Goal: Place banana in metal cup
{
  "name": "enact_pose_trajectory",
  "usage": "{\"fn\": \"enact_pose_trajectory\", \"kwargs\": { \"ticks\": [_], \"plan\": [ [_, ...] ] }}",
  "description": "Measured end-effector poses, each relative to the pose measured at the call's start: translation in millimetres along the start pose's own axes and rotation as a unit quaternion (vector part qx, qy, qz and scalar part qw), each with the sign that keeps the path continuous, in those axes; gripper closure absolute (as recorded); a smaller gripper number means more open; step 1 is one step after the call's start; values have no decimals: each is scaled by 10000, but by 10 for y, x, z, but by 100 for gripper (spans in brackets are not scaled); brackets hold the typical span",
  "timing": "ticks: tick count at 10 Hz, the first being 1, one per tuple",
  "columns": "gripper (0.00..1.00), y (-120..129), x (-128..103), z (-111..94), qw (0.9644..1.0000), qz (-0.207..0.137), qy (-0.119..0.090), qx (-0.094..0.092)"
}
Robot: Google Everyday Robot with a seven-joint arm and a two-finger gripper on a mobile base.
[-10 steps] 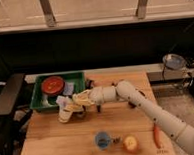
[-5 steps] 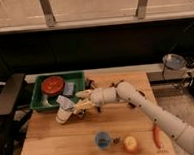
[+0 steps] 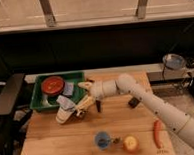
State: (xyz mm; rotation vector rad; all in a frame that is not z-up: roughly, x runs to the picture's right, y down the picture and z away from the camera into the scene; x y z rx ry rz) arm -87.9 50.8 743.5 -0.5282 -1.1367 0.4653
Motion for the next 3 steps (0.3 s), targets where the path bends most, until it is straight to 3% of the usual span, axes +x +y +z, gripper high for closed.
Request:
{"fn": "enact_pose_trajectory", "kwargs": {
  "ticks": [1, 3],
  "plan": [
    [20, -10, -62, -9, 9999, -99, 104, -59],
    [20, -24, -61, -38, 9999, -98, 114, -34]
  ]
}}
